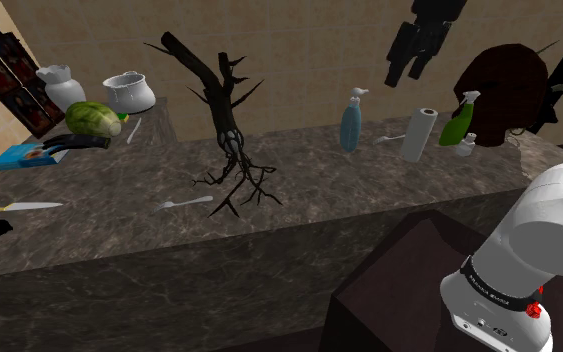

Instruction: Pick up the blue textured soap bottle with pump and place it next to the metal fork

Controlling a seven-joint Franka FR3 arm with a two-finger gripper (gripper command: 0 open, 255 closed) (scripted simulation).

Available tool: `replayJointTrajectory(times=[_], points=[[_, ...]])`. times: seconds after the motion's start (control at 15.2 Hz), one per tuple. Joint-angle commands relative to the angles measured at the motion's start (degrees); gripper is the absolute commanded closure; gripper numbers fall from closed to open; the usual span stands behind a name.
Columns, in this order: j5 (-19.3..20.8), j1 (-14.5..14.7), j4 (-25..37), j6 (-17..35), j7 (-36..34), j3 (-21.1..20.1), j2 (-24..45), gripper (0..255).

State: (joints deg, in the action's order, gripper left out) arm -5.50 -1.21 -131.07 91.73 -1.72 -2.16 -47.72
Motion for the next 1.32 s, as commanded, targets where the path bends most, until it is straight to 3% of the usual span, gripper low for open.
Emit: replayJointTrajectory(times=[0.0,0.66,1.25], points=[[0.0,0.0,0.0,0.0,0.0,0.0,0.0,0],[2.7,-4.2,-7.0,19.8,2.5,4.7,9.1,0],[3.0,-7.0,-7.1,36.8,5.0,9.6,22.6,0]])
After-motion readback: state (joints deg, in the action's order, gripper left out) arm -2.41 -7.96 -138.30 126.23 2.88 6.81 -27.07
